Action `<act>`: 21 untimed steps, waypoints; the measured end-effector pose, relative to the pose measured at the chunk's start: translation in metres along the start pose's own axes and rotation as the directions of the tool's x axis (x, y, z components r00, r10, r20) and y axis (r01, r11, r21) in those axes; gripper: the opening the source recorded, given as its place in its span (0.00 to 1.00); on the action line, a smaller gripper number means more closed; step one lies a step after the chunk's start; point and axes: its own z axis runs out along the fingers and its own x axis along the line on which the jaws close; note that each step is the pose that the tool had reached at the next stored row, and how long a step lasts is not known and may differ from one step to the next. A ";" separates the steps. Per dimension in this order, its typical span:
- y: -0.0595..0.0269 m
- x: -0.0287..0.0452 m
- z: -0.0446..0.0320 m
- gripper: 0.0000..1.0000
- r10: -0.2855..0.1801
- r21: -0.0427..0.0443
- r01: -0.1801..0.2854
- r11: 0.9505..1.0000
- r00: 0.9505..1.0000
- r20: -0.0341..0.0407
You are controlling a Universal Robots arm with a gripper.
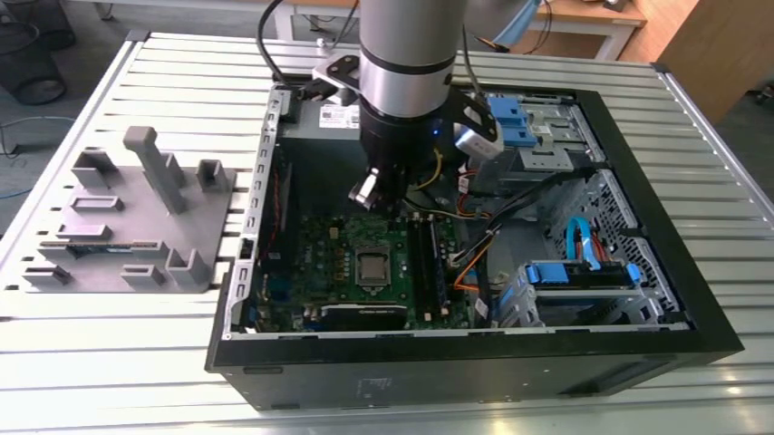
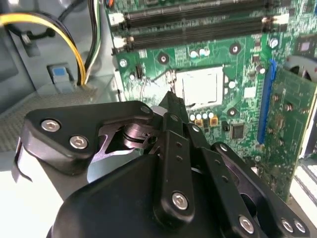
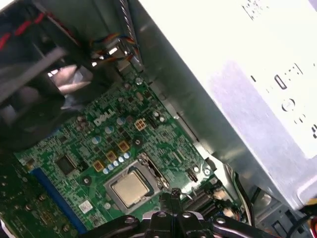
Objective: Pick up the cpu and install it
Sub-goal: 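Install the first cpu locking lever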
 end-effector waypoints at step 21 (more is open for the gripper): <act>-0.0097 -0.0077 0.0021 0.11 0.151 0.003 -0.151 0.989 0.989 -0.002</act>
